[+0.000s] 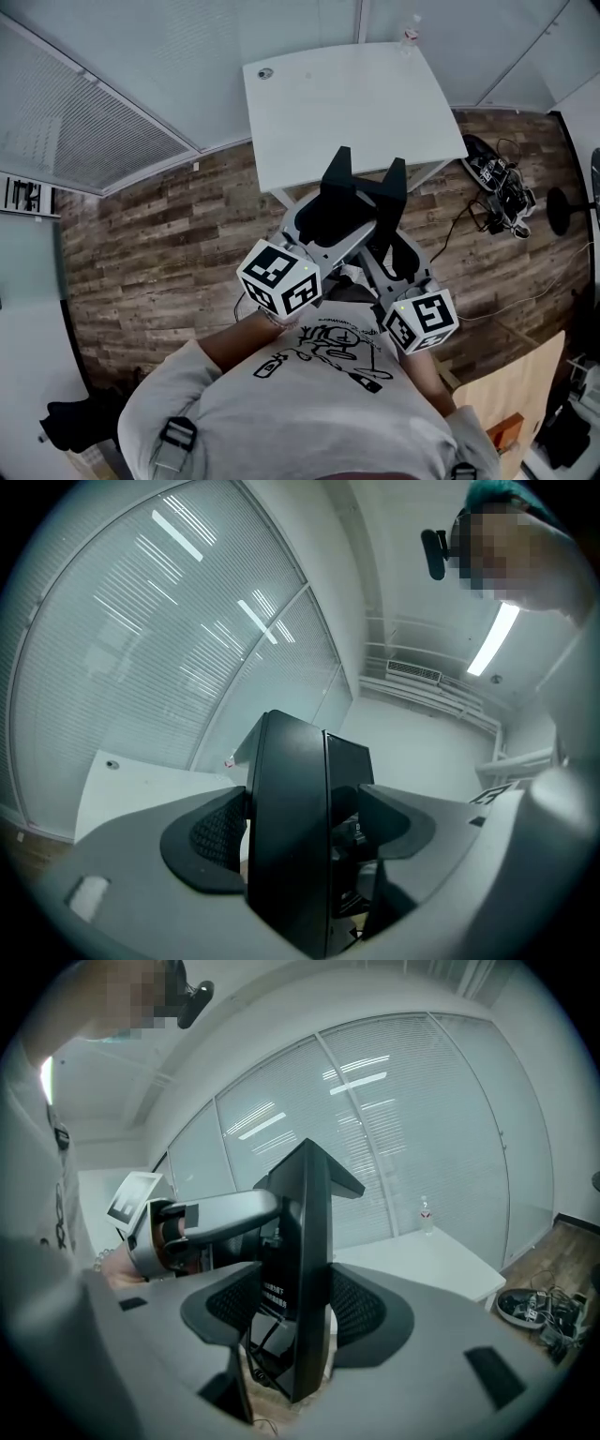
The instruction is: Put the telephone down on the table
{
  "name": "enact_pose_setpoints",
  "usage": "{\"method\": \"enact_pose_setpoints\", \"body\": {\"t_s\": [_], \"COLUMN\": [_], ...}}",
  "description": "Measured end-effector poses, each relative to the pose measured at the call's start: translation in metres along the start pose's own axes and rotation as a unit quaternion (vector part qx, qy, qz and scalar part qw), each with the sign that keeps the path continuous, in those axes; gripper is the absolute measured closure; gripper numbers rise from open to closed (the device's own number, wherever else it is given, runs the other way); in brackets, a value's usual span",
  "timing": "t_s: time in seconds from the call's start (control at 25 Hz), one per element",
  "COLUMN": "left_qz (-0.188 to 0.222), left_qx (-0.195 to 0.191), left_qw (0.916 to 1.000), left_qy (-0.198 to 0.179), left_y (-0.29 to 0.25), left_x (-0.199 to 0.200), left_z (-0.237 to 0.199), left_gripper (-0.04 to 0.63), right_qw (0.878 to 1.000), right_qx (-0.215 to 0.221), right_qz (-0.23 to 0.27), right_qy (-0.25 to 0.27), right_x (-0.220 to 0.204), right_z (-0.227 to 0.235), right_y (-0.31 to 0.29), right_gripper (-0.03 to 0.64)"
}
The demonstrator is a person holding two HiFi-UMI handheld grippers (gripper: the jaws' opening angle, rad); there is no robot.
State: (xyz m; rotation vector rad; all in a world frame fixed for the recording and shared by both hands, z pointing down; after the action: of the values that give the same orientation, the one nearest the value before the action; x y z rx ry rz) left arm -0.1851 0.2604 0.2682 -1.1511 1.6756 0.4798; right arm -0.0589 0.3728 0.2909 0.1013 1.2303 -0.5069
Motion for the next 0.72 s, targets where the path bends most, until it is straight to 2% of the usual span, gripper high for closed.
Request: {"method": "enact_pose_setpoints", "body": {"t_s": [0.44, 0.72], "left_qz": [0.006, 0.011], "left_qx": [0.013, 0.029], "left_qw": [0.9999, 0.9995], "left_qy": [0.0, 0.006], "left_y": [-0.081, -0.105], "left_x": [0.014, 0.009], "left_z": [0.015, 0.022], "left_gripper": [0.236, 0.236], "right_qw": [1.0, 0.999], "right_qx": [0.015, 0.032], "right_qz": [-0.001, -0.01], "right_qy": [0.002, 0.005], "right_x": [0.031, 0.033], "right_z": [0.082, 0.112], "right_y": [0.001, 0.005], "right_gripper": [0.402, 0.402]}}
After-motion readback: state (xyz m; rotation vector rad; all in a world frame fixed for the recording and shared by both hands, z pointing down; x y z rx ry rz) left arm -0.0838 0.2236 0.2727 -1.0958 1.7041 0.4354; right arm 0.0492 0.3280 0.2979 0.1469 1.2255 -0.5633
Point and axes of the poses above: the fingertips, and each gripper's own axes: y backward along the fingers, z to its right, x out of its top, the point moved 9 cm from there along y, backward along the fingers, and after that the axes turned 12 degrees about x, right-handed, at the moved point
